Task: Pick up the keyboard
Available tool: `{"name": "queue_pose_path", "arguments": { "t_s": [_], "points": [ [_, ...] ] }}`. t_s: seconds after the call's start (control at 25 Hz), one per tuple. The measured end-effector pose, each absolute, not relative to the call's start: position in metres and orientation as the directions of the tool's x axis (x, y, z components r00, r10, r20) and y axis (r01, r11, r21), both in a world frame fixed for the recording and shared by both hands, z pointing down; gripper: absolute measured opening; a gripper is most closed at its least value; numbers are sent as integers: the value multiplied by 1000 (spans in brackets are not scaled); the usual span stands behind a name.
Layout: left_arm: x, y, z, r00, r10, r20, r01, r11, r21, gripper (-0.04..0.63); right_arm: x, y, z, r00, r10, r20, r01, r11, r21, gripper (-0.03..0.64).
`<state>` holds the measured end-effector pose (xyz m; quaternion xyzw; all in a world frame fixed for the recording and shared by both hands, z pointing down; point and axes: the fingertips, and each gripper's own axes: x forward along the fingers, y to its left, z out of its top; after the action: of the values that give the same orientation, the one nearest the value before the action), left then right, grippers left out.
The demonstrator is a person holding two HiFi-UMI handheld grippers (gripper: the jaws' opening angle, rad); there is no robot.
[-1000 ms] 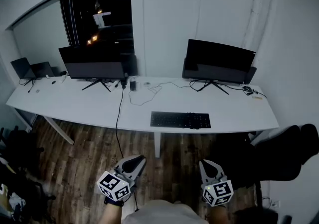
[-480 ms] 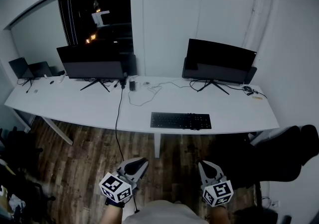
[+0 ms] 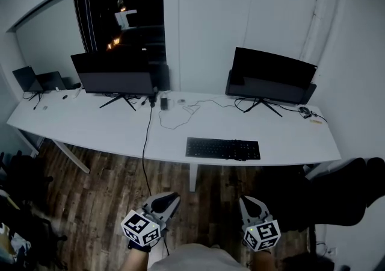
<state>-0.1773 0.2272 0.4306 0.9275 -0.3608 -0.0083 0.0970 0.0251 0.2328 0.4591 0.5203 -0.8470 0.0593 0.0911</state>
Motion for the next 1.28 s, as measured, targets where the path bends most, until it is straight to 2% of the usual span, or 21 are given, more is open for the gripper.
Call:
{"name": "queue_pose_path", "arguments": {
  "t_s": [0.44,0.68,1.28],
  "points": [
    [-184,212,440,738,-673,51,-668,-717,199,32,19,221,464,-449,-865,222,-889,458,-14,3],
    [-162,192,448,757,-649,78,-648,-729,221,32,36,205,477,-436,-865,248,-895,445,-20,3],
    [-102,64,467,776,-618,129,-630,-747,211,32,85,63,499,-471,-835,286,-877,477,-50,3]
  ]
}}
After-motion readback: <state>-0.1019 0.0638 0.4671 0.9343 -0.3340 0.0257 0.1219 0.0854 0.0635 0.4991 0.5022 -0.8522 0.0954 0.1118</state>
